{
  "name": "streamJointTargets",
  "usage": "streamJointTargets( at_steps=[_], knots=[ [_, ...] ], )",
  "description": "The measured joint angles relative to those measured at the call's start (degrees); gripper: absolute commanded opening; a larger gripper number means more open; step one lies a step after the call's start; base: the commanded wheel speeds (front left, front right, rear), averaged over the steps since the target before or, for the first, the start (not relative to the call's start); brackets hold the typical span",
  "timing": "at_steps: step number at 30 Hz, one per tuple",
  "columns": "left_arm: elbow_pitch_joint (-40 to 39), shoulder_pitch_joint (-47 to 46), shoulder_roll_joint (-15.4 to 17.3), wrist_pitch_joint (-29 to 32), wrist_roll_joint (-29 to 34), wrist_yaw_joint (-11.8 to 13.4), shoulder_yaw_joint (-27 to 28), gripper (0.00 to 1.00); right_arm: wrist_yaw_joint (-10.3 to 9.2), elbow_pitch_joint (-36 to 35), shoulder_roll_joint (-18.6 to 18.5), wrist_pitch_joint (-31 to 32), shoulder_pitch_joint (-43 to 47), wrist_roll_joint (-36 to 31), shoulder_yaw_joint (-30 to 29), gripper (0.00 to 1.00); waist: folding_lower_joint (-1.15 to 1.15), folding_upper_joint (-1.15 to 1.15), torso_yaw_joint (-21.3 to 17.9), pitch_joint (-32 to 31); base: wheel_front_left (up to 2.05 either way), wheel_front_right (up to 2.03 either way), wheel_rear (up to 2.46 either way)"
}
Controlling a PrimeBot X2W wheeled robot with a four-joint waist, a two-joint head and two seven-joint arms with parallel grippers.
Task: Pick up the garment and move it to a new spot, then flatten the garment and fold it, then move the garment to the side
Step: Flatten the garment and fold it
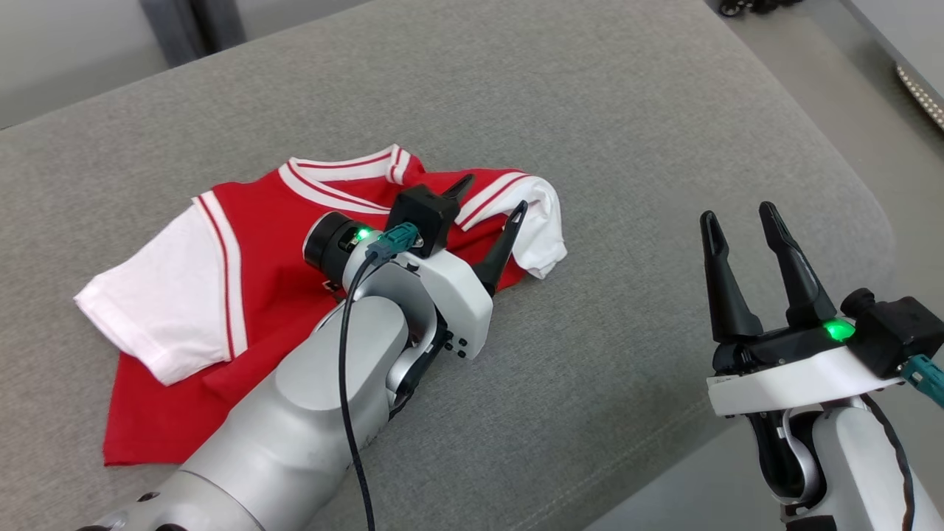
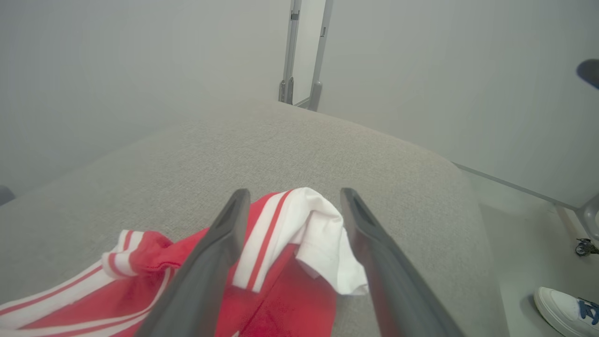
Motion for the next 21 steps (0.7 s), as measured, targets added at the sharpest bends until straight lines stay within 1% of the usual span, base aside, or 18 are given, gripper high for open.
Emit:
streamJointTargets(
  at_steps=[2, 4, 6, 9, 12, 16, 19, 21],
  knots=[
    [0.3, 0.0, 0.0, -1.1, -1.1, 0.0, 0.1, 1.0, 0.0, -0.2, -0.6, 0.0, 0.0, -0.2, -0.2, 1.0, 0.0, 0.0, 1.6, -0.6, 0.0, 0.0, 0.0],
    [0.2, -0.2, 0.0, -2.4, -1.7, 0.6, 0.6, 1.0, 0.0, -0.5, -1.2, 0.0, 0.0, -0.7, -0.5, 1.0, 0.0, 0.0, 3.3, -1.2, 0.0, 0.0, 0.0],
    [-0.3, -0.2, 0.0, -3.4, -2.0, 1.4, 1.7, 1.0, 0.0, -1.1, -1.8, 0.0, 0.0, -1.1, -0.5, 1.0, 0.0, 0.0, 5.0, -1.9, 0.0, 0.0, 0.0],
    [-2.6, 0.1, 0.3, -4.0, -1.4, 3.3, 5.2, 1.0, 0.0, -2.1, -2.6, 0.0, 0.2, -1.5, -0.7, 1.0, 0.0, 0.0, 7.6, -3.1, 0.0, 0.0, 0.0],
    [-10.4, 2.8, 2.3, -4.2, 1.8, 6.2, 12.0, 1.0, 0.0, -3.4, -3.7, 0.0, 0.5, -1.9, -0.9, 1.0, 0.0, 0.0, 10.4, -4.2, 0.0, 0.0, 0.0],
    [-20.7, 12.1, 5.4, -4.2, 7.0, 8.7, 20.8, 1.0, 0.0, -4.1, -4.5, 0.0, 1.6, -2.1, -0.8, 1.0, 0.0, 0.0, 13.8, -5.3, 0.0, 0.0, 0.0],
    [-27.4, 19.0, 6.2, -4.2, 10.7, 10.0, 27.0, 1.0, 0.0, -4.6, -5.2, 0.0, 1.8, -2.2, -0.5, 1.0, 0.0, 0.0, 16.0, -6.0, 0.0, 0.0, 0.0],
    [-31.2, 23.8, 6.0, -4.2, 12.9, 10.1, 30.9, 1.0, 0.0, -4.6, -5.5, 0.0, 2.3, -2.3, -0.5, 1.0, 0.0, 0.0, 17.1, -6.4, 0.0, 0.0, 0.0]
  ],
)
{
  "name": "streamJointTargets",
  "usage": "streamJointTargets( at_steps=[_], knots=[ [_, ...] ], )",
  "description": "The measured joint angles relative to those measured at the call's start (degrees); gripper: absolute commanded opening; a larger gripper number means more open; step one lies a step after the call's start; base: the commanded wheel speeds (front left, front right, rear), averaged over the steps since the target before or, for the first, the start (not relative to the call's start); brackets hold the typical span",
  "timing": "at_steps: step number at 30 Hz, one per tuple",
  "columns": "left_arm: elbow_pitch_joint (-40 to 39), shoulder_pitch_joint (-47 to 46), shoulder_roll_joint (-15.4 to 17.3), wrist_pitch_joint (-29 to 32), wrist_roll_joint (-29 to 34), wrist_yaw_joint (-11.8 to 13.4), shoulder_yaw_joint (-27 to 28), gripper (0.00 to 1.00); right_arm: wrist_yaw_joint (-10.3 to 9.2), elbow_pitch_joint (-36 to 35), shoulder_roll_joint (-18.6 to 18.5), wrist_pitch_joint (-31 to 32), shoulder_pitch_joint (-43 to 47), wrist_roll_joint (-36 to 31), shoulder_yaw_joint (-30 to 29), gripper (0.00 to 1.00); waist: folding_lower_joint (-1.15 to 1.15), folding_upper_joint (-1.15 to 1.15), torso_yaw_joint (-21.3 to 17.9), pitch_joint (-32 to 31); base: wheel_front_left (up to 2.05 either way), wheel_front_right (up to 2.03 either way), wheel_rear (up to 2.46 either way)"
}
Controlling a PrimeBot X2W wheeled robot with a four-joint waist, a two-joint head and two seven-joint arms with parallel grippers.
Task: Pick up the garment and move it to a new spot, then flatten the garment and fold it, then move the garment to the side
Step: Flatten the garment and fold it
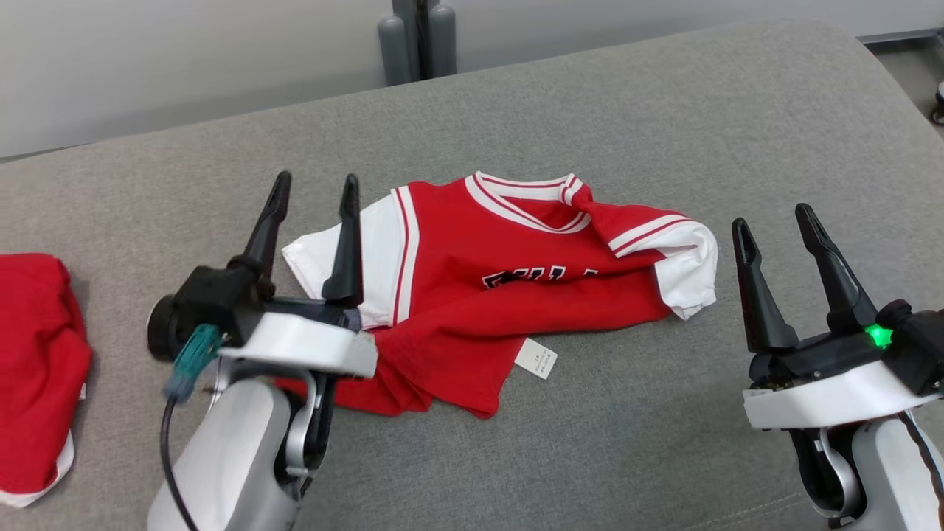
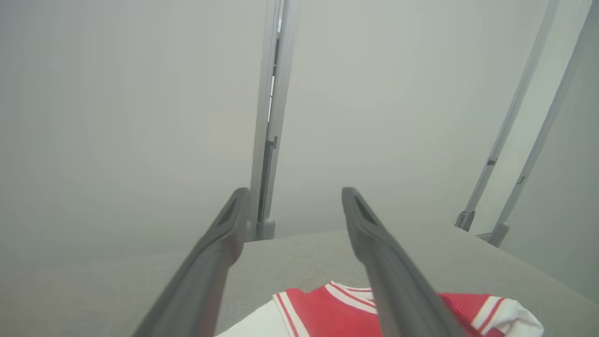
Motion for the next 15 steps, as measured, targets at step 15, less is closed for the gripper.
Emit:
streamJointTargets(
  at_steps=[15],
  knots=[
    [-7.4, 19.3, -5.8, 0.0, 11.8, -3.1, 14.9, 1.0, 0.0, 0.5, -1.3, 0.0, 1.4, -0.1, 0.5, 1.0, 0.0, 0.0, 4.4, -1.6, 0.0, 0.0, 0.0]
  ],
)
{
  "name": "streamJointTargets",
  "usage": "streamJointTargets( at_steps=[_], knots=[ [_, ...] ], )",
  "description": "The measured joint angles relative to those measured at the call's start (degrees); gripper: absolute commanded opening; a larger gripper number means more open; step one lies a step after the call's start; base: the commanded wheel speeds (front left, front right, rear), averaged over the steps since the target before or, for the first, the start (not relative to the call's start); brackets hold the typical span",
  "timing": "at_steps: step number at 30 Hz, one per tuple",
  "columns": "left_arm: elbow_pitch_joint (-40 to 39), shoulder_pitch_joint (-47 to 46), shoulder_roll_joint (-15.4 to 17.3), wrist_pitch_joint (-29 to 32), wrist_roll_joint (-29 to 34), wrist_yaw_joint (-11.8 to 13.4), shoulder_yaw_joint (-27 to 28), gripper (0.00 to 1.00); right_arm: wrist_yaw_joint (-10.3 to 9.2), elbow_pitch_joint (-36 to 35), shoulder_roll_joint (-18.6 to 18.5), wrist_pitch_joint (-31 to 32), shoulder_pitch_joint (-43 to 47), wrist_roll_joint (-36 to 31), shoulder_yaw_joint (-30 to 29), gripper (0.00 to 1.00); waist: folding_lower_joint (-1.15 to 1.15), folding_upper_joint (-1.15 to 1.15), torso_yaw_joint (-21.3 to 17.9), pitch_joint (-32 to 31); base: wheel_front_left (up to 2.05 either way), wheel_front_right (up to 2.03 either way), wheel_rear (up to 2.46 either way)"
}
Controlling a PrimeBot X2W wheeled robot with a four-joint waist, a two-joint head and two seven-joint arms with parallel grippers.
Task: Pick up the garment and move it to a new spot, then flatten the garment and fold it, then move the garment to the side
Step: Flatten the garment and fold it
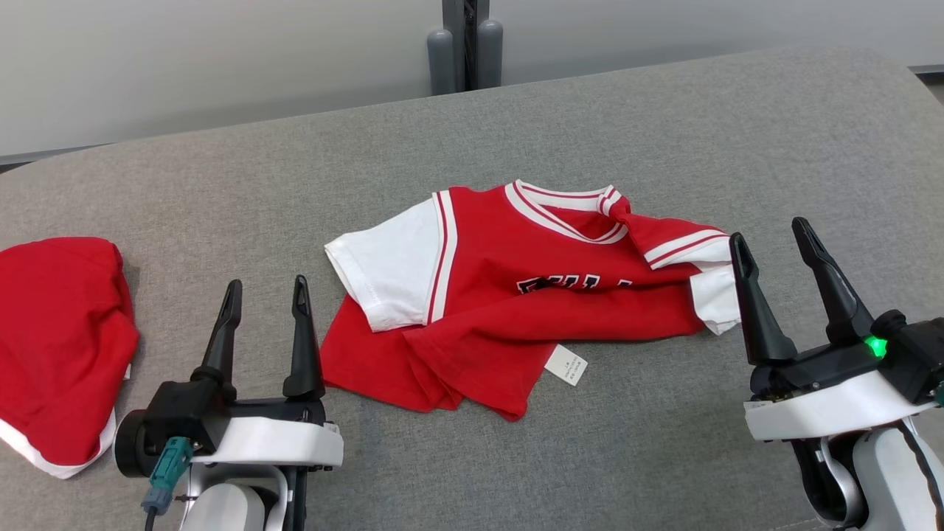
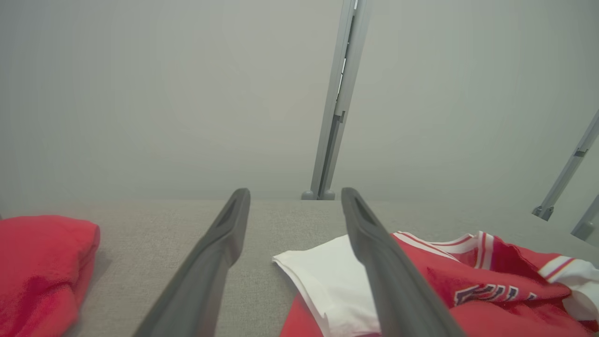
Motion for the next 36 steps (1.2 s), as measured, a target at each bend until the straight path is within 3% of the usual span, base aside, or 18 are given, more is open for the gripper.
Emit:
streamJointTargets(
  at_steps=[8, 12, 18, 26, 30, 36],
  knots=[
    [-0.6, -0.1, -0.1, 0.0, -0.7, -0.4, 0.9, 1.0, 0.0, 0.1, -0.6, 0.0, 0.1, 0.1, -0.2, 1.0, 0.0, 0.0, 1.8, 0.1, 0.0, 0.0, 0.0],
    [-0.6, -0.2, -0.2, 0.0, -1.7, 0.1, -0.6, 1.0, 0.01, 1.1, -3.7, 0.0, -1.8, 0.8, 4.4, 1.0, 0.0, 0.0, 3.6, 1.0, 0.0, 0.0, 0.0],
    [-1.2, -2.3, -0.2, 0.0, -4.0, 1.1, -4.2, 1.0, 0.01, 6.8, -11.0, 2.4, -13.4, 5.2, 13.0, 1.0, 0.0, 0.0, 7.6, 3.5, 0.0, 0.0, 0.0],
    [-2.1, -5.8, -0.2, 0.0, -8.1, 2.7, -11.0, 1.0, 0.01, 19.9, -23.0, 13.0, -33.7, 17.0, 32.1, 1.0, 0.0, 0.0, 15.3, 8.9, 0.0, 0.0, 0.0],
    [-3.6, -5.7, -0.1, 0.0, -11.1, 4.5, -12.1, 1.0, 0.02, 25.0, -25.5, 14.9, -39.3, 20.9, 39.7, 1.0, 0.0, 0.0, 18.8, 11.2, 0.0, 0.0, 0.0],
    [-4.6, -5.9, -0.2, 0.0, -11.7, 5.0, -13.7, 1.0, 0.01, 29.2, -28.6, 16.0, -45.6, 26.0, 48.5, 1.0, 0.0, 0.0, 22.3, 14.5, 0.0, 0.0, 0.0]
  ],
)
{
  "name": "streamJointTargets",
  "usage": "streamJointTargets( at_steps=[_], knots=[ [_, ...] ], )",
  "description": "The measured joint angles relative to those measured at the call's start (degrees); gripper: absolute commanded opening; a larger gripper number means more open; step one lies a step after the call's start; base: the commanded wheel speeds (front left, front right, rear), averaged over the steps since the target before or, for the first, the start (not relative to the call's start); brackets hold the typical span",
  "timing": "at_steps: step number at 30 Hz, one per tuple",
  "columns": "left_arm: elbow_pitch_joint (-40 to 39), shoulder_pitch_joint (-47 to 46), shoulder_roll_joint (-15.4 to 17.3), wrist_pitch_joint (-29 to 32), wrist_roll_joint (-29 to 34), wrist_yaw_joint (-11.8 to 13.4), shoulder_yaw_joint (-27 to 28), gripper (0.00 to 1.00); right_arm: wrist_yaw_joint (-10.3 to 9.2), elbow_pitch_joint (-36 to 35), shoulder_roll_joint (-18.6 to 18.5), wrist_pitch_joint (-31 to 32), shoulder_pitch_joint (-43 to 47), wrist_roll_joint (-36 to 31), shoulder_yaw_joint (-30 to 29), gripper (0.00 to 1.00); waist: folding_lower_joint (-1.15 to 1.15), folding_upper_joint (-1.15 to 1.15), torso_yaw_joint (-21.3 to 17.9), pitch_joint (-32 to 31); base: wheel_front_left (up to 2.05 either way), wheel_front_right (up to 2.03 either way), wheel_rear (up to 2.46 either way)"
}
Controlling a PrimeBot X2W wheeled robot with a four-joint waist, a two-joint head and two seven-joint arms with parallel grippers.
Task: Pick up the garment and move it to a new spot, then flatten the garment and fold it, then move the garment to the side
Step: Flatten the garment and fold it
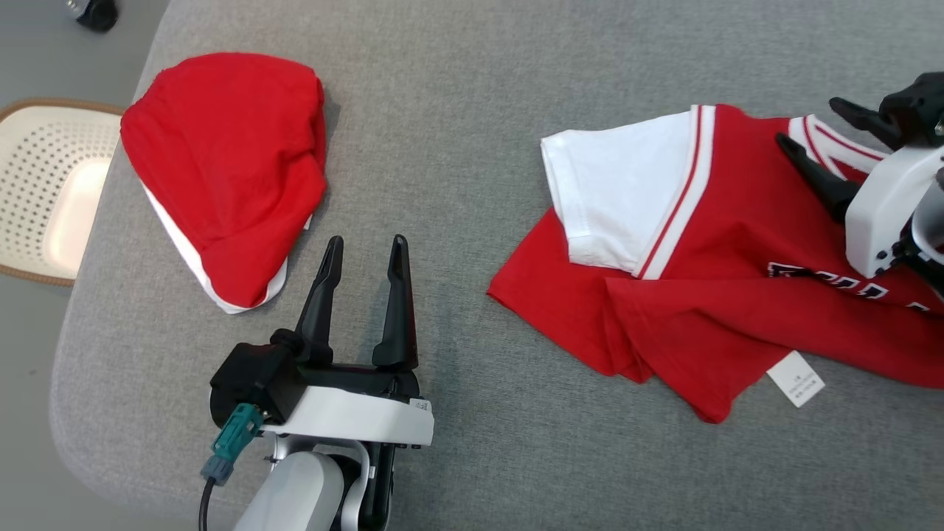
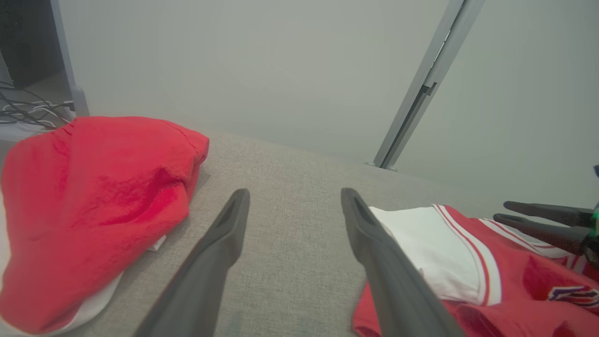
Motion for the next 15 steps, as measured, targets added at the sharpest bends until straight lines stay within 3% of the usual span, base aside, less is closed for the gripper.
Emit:
streamJointTargets(
  at_steps=[9, 15],
  knots=[
    [-0.6, -1.3, 0.0, 0.0, -1.0, 0.6, -2.1, 1.0, 0.0, 2.2, -2.4, -0.5, -7.1, 6.1, 11.2, 1.0, 0.0, 0.0, 2.3, 2.9, 0.0, 0.0, 0.0],
    [-0.6, -1.8, 0.0, 0.0, -1.5, 0.6, -2.8, 1.0, 0.0, 2.7, -3.1, -1.1, -9.5, 7.2, 14.7, 1.0, 0.0, 0.0, 2.9, 3.3, 0.0, 0.0, 0.0]
  ],
)
